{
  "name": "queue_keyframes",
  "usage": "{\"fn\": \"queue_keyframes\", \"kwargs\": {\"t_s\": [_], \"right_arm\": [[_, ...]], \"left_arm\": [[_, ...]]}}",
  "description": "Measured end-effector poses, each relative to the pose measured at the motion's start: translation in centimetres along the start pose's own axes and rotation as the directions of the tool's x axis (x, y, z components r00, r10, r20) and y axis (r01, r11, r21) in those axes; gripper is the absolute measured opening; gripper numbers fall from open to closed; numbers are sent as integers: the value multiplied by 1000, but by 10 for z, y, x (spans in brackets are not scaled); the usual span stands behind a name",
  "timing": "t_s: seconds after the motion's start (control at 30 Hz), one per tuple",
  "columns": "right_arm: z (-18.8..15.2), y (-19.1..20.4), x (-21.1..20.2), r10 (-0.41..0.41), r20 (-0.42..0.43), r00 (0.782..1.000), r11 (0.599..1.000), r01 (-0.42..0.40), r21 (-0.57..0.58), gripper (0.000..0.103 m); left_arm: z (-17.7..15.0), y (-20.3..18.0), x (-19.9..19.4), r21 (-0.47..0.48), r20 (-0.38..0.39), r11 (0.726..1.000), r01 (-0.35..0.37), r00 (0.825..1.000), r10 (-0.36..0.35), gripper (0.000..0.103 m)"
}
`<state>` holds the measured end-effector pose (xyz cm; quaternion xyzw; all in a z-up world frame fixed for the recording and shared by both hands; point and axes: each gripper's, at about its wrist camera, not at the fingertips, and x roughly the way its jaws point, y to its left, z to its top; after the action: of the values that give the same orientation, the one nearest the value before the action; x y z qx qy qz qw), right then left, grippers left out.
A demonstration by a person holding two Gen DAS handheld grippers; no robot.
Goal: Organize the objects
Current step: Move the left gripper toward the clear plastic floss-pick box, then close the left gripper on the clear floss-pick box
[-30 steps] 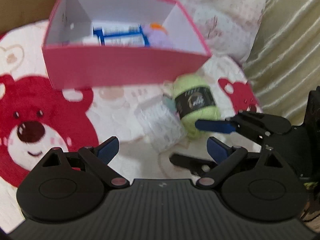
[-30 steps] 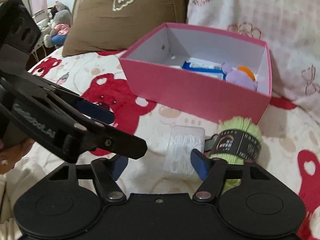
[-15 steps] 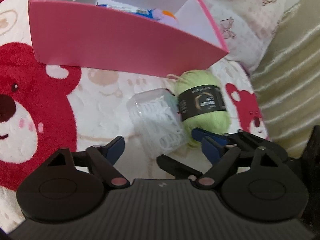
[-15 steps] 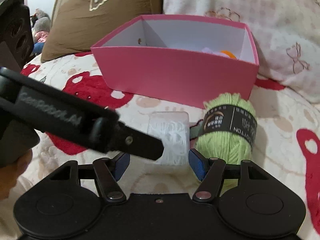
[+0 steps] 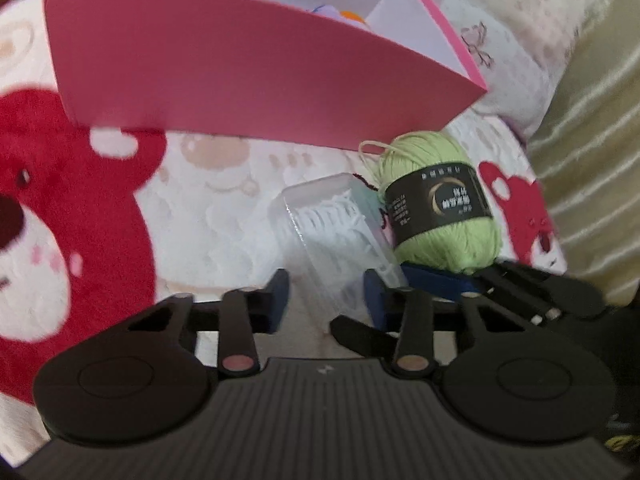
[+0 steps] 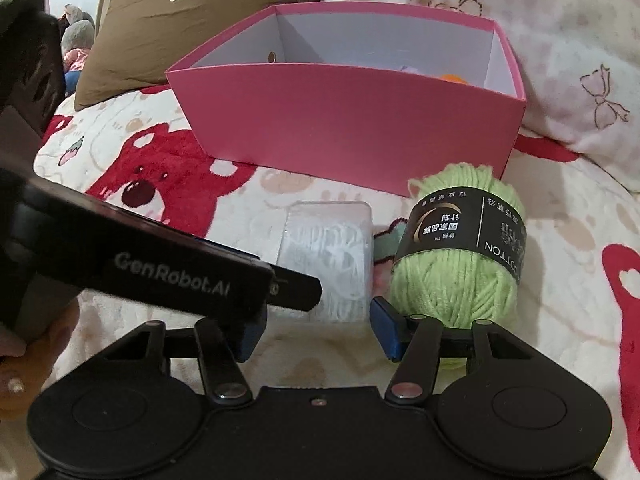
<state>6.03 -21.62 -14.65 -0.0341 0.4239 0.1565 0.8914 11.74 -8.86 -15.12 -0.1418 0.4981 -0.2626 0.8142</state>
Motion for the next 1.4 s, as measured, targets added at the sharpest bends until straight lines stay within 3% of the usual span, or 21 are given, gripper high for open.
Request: {"fn": "queue_keyframes", "kwargs": {"t_s": [0.23, 0.37, 0.6, 0.87, 0.97, 1.1, 1.3, 1.4], "right_arm": [[-1, -7, 11, 20, -22, 1000, 997, -19, 72, 65], [-1, -1, 12, 4, -24, 1000, 999, -3, 53, 65], [1, -3, 12, 49, -38, 998, 997, -47, 62, 65], [-1, 17, 6, 207, -85, 975, 977, -202, 66, 65], [-2, 23, 13, 220, -114, 969, 975, -217, 39, 68], [0, 11, 13, 263, -108, 959, 960, -249, 131, 69], [4, 20, 18, 231, -118, 966, 971, -220, 95, 76], [3, 19, 20, 219, -106, 970, 970, -204, 130, 76]], "left_arm": [[-1, 9, 1, -87, -2, 995, 47, 999, -48, 27], [-1, 7, 0, -73, -4, 997, 28, 1000, -29, 29], [-2, 6, -9, -85, -21, 996, -9, 1000, 7, 30], [-14, 20, -37, -131, -45, 985, -114, 993, 109, 30], [-12, 24, -32, -147, -63, 982, -120, 992, 111, 32], [-9, 28, -30, -167, -57, 980, -113, 993, 104, 37], [-7, 29, -26, -150, -22, 982, -114, 993, 112, 39], [-7, 25, -24, -148, -10, 982, -119, 993, 118, 37]]}}
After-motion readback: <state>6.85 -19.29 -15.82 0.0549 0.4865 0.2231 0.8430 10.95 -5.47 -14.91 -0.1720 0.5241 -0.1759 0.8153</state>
